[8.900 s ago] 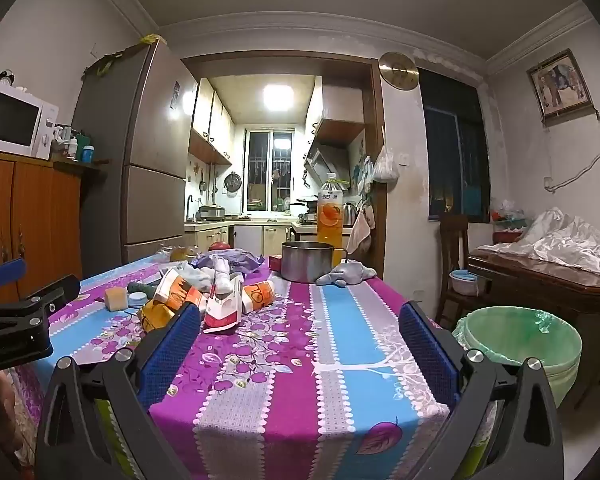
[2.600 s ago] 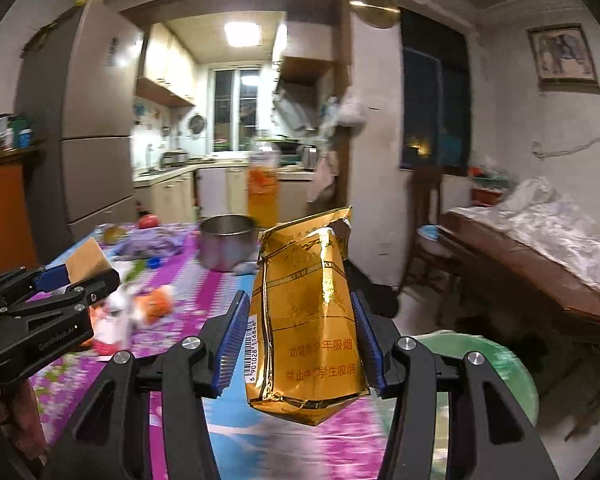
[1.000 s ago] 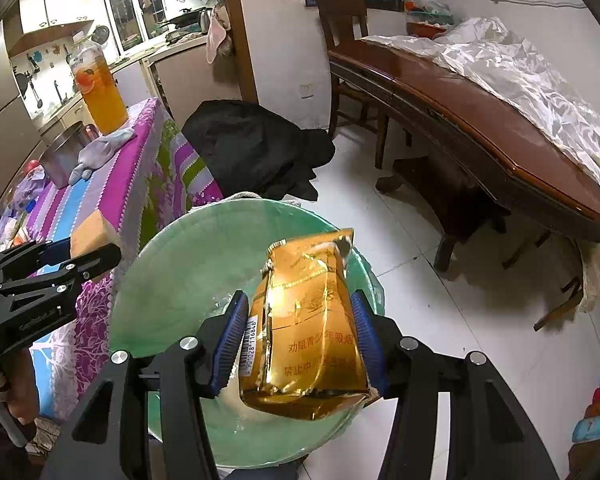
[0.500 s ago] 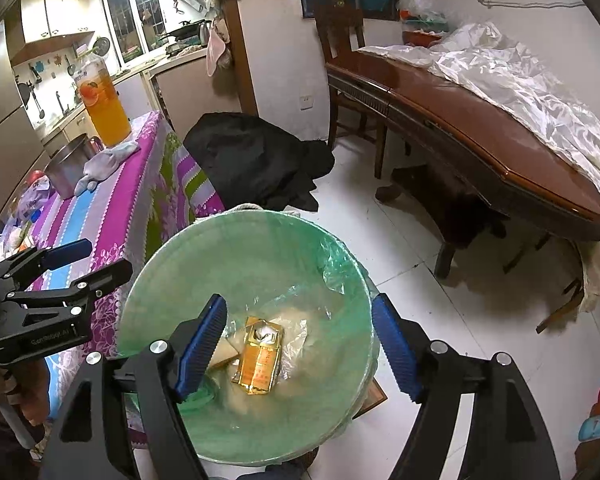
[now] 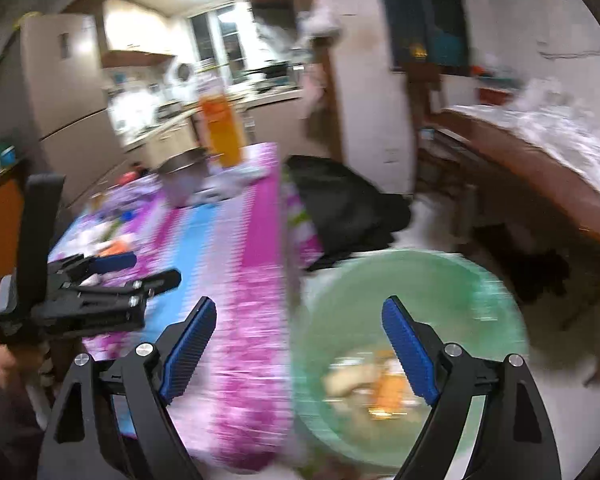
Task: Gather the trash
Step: 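Return to the table and grasp the orange-and-white paper bag with the left tool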
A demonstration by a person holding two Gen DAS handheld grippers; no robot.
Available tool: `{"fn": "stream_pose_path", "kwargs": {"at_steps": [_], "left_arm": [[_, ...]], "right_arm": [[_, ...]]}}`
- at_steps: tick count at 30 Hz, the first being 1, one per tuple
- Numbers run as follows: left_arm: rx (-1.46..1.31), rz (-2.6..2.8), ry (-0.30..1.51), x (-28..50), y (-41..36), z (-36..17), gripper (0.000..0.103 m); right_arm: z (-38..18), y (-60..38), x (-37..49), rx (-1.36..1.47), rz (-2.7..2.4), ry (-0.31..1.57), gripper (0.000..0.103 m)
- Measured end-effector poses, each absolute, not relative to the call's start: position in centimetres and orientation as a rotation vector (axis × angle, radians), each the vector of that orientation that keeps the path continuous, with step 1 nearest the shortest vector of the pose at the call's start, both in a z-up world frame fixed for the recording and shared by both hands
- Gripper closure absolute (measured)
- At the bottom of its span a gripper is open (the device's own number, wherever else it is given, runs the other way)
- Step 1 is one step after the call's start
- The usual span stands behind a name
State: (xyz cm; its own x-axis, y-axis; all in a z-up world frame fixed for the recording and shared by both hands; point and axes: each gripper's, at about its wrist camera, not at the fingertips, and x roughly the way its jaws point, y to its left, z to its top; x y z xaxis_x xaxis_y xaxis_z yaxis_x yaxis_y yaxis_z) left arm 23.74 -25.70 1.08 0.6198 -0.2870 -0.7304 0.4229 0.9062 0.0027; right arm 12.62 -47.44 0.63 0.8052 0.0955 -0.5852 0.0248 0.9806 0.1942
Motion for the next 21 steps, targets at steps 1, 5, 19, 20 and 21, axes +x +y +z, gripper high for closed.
{"fn": "stream_pose_path", "kwargs": {"at_steps": [1, 5, 19, 20, 21], "left_arm": [[0.166, -0.375, 0.808, 24.0, -23.5, 1.0, 0.02], [0.072, -0.203, 0.804, 25.0, -13.5, 1.1, 0.02], [-0.244, -0.217, 0.807, 29.4, 5.5, -2.0, 0.007], [-0.233, -0.25, 0.828, 29.7, 5.1, -2.5, 0.007], [-0.221, -0.267, 0.843, 29.9, 4.7, -2.9, 0.007]], "right_arm": [[0.4, -46.0, 13.1, 0.195, 0.069, 0.64, 0.018], [-0.5, -40.6, 15.4, 0.179, 0.172, 0.672, 0.017], [-3.0, -25.8, 23.7, 0.182, 0.462, 0.808, 0.017], [-3.3, -24.9, 24.5, 0.196, 0.483, 0.825, 0.017], [-3.5, -24.2, 25.0, 0.202, 0.495, 0.834, 0.017]]}}
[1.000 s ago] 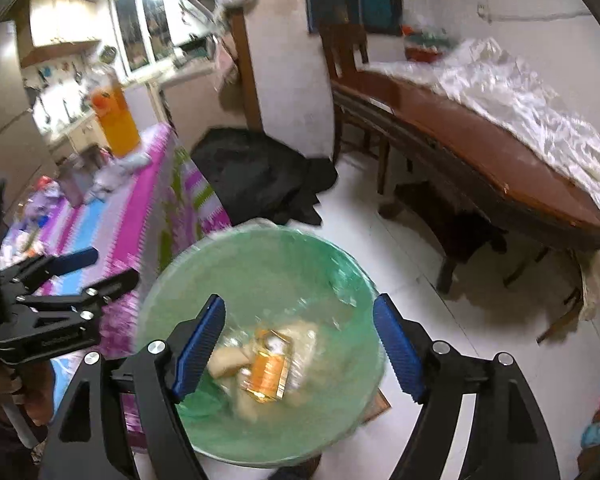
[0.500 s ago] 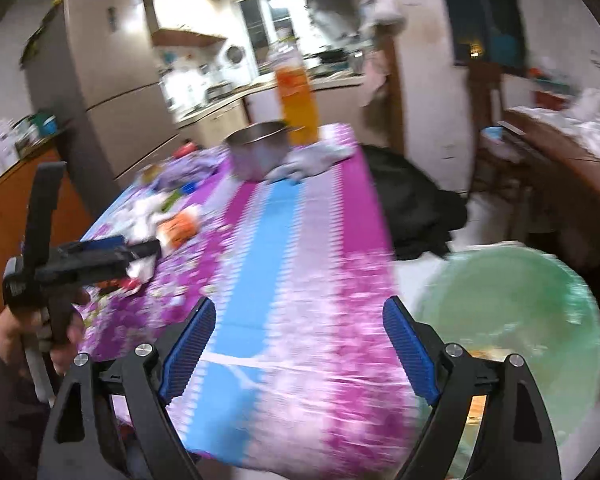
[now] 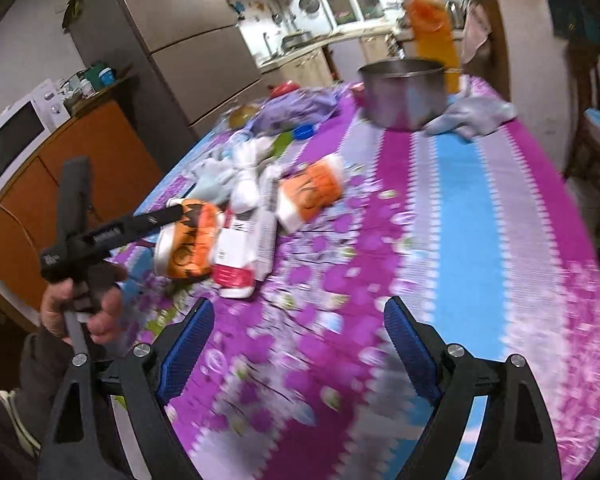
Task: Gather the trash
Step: 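Return to the table and grasp the orange-and-white paper bag with the left tool, then grasp the white face mask with the right tool while the left tool holds the paper bag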
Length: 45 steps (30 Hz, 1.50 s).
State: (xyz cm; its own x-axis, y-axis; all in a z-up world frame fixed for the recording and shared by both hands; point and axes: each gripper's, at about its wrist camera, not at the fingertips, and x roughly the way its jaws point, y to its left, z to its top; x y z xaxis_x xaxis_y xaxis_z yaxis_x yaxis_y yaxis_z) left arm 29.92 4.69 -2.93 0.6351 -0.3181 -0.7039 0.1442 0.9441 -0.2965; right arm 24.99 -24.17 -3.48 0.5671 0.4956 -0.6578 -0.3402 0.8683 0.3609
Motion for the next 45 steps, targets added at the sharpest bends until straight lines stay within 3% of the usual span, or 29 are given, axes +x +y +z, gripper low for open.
{"fn": "stream_pose_path", "kwargs": {"at_steps": [4, 5, 6, 8, 12, 16, 30, 35, 37, 45], "left_arm": [[-0.193, -0.306, 0.867, 30.6, 3.6, -3.8, 0.007], [-0.201, -0.31, 0.875, 31.0, 3.6, -4.1, 0.011], [-0.211, -0.316, 0.884, 31.1, 3.6, -4.2, 0.026], [-0.25, -0.333, 0.912, 31.6, 4.0, -4.7, 0.045], [-0.28, -0.361, 0.904, 30.6, 4.4, -4.3, 0.062], [-0.29, -0.386, 0.895, 29.6, 4.9, -4.1, 0.065], [-0.35, -0.411, 0.914, 29.8, 6.0, -5.1, 0.065], [-0.343, -0.411, 0.914, 29.9, 6.0, -5.1, 0.065], [-0.344, -0.411, 0.914, 29.9, 6.0, -5.1, 0.065], [-0.319, -0.344, 0.86, 29.1, 5.9, -3.7, 0.072]], "right_arm": [[-4.3, -21.9, 26.6, 0.214, 0.53, 0.861, 0.017], [-4.4, -21.6, 26.9, 0.213, 0.533, 0.864, 0.017], [-4.7, -21.0, 27.4, 0.213, 0.536, 0.869, 0.017], [-5.0, -20.1, 28.4, 0.215, 0.539, 0.875, 0.017], [-5.0, -18.7, 29.6, 0.19, 0.546, 0.866, 0.02], [-4.4, -17.3, 30.7, 0.111, 0.525, 0.832, 0.046], [-0.7, -9.8, 40.1, -0.104, 0.493, 0.787, 0.047], [-1.4, -8.5, 40.1, -0.167, 0.493, 0.801, 0.062], [-1.8, -8.3, 39.9, -0.192, 0.482, 0.803, 0.074], [0.9, -9.9, 36.6, -0.145, 0.45, 0.647, 0.076]]}}
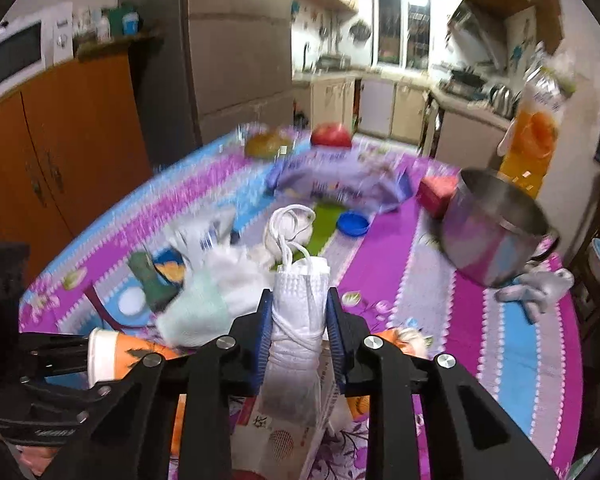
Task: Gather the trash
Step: 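Grasp the white face mask with the right tool while the left tool holds the paper bag, then carry the paper bag and mask to the green bin and release both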
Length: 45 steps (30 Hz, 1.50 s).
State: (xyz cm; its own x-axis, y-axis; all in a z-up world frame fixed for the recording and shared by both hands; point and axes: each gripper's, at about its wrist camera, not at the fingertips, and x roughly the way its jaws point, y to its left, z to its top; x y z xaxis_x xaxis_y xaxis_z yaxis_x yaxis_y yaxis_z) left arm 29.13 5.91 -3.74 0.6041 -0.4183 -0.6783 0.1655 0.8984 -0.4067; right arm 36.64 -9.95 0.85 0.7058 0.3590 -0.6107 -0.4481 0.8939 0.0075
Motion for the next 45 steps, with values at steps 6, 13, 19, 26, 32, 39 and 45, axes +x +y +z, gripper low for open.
{"fn": "stream_pose_path", "kwargs": {"at_steps": [6, 13, 19, 26, 32, 39, 45], "left_arm": [[-0.235, -0.266, 0.739, 26.7, 4.6, -0.8, 0.089], [-0.177, -0.218, 0.668, 23.9, 2.9, 0.4, 0.093], [-0.126, -0.184, 0.608, 21.7, 1.5, 1.6, 0.094], [-0.034, -0.164, 0.523, 19.5, -2.1, 4.2, 0.094], [-0.009, -0.193, 0.497, 18.8, -4.9, 5.4, 0.094], [0.017, -0.274, 0.473, 18.3, -9.6, 6.6, 0.094], [0.033, -0.372, 0.457, 18.2, -14.7, 7.4, 0.094]], "right_arm": [[2.9, -12.4, 31.2, -0.1, 0.385, 0.517, 0.076], [2.5, -14.4, 26.6, -0.038, 0.366, 0.481, 0.076], [2.4, -15.0, 23.5, -0.033, 0.333, 0.457, 0.076], [3.1, -16.9, 20.3, -0.044, 0.255, 0.429, 0.076], [4.4, -20.4, 18.0, -0.029, 0.187, 0.41, 0.076], [5.5, -24.9, 15.8, -0.009, 0.11, 0.391, 0.076], [6.2, -30.6, 13.6, 0.008, 0.016, 0.384, 0.076]]}}
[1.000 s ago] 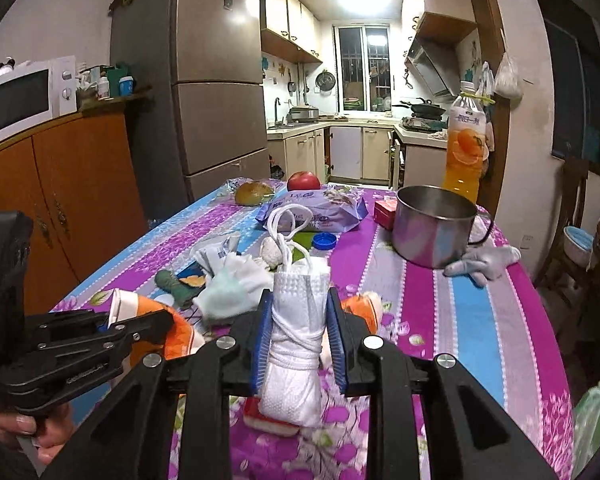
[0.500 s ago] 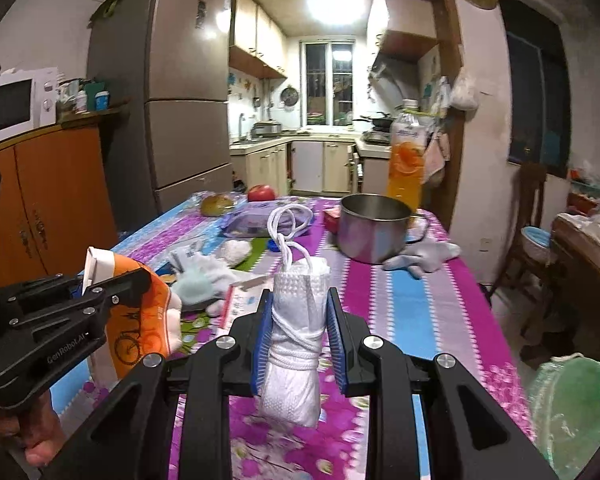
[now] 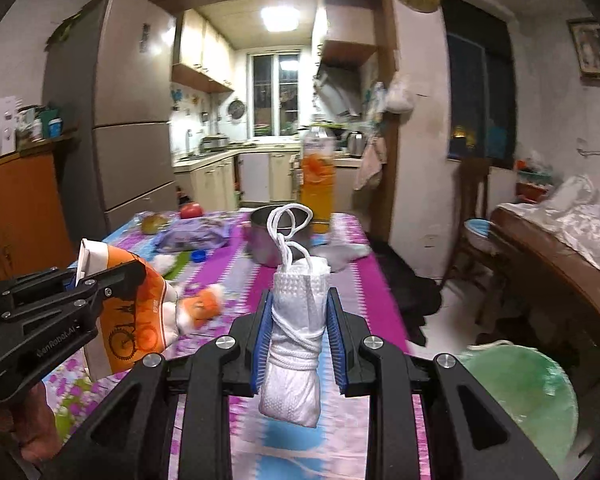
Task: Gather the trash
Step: 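Carry the paper bag and mask to the green bin and release both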
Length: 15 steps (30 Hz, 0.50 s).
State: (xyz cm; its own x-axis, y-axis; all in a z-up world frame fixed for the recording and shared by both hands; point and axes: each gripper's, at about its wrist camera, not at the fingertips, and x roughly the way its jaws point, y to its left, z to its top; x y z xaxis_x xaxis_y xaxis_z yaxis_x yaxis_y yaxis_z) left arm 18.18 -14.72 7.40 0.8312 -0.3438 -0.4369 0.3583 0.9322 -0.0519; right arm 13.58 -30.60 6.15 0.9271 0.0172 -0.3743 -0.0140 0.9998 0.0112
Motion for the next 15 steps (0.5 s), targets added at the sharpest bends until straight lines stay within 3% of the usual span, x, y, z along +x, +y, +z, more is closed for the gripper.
{"fn": "stream_pose_path", "kwargs": {"at_steps": [15], "left_arm": [[0.086, -0.626, 0.441, 16.8, -29.1, 8.0, 0.094]], "right_arm": [[7.0, -48.1, 8.2, 0.045, -0.25, 0.413, 0.076]]}}
